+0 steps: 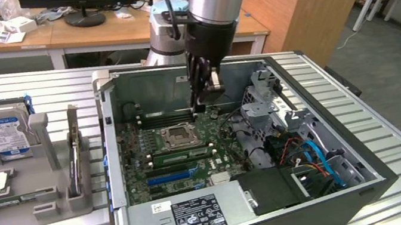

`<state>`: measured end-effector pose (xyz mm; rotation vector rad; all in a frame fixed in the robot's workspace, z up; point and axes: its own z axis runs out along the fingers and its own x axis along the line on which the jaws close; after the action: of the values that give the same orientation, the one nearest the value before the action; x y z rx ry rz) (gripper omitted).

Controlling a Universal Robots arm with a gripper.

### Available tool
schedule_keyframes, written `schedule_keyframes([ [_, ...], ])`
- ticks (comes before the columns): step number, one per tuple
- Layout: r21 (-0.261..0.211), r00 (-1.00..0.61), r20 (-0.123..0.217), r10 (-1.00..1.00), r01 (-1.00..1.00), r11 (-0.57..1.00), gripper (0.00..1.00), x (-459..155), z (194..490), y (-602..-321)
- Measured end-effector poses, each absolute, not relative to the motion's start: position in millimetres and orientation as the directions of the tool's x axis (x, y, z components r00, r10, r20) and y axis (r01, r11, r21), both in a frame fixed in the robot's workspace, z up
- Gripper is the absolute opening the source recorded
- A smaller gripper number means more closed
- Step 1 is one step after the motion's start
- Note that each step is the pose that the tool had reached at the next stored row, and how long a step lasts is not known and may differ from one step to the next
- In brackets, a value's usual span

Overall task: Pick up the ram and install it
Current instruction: 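Insert the ram into the slot, then press down the ram until it locks into place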

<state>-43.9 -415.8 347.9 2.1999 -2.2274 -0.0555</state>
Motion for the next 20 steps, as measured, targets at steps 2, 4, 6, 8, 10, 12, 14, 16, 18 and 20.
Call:
schedule_keyframes([
  [2, 0.033, -0.013, -0.018, -1.0, -0.999, 0.012, 0.25, -43.9, 348.9, -415.8],
  [4, 0.033, -0.013, -0.017, -1.0, -0.999, 0.012, 0.25, -43.9, 348.9, -415.8],
  [6, 0.033, -0.013, -0.018, -1.0, -0.999, 0.012, 0.25, -43.9, 348.9, -415.8],
  [8, 0.033, -0.013, -0.017, -1.0, -0.999, 0.012, 0.25, -43.9, 348.9, -415.8],
  [10, 0.033, -0.013, -0.017, -1.0, -0.999, 0.012, 0.25, -43.9, 348.9, -415.8],
  [12, 0.033, -0.013, -0.017, -1.0, -0.999, 0.012, 0.25, -43.9, 348.9, -415.8],
  [14, 0.033, -0.013, -0.017, -1.0, -0.999, 0.012, 0.24, -43.9, 349.0, -415.8],
  [16, 0.033, -0.013, -0.017, -1.0, -0.999, 0.012, 0.17, -43.9, 348.9, -415.8],
  [18, 0.033, -0.013, -0.017, -1.0, -0.999, 0.012, 0.11, -43.9, 348.9, -415.8],
  [20, 0.033, -0.013, -0.017, -1.0, -0.999, 0.012, 0.11, -43.9, 348.9, -415.8],
])
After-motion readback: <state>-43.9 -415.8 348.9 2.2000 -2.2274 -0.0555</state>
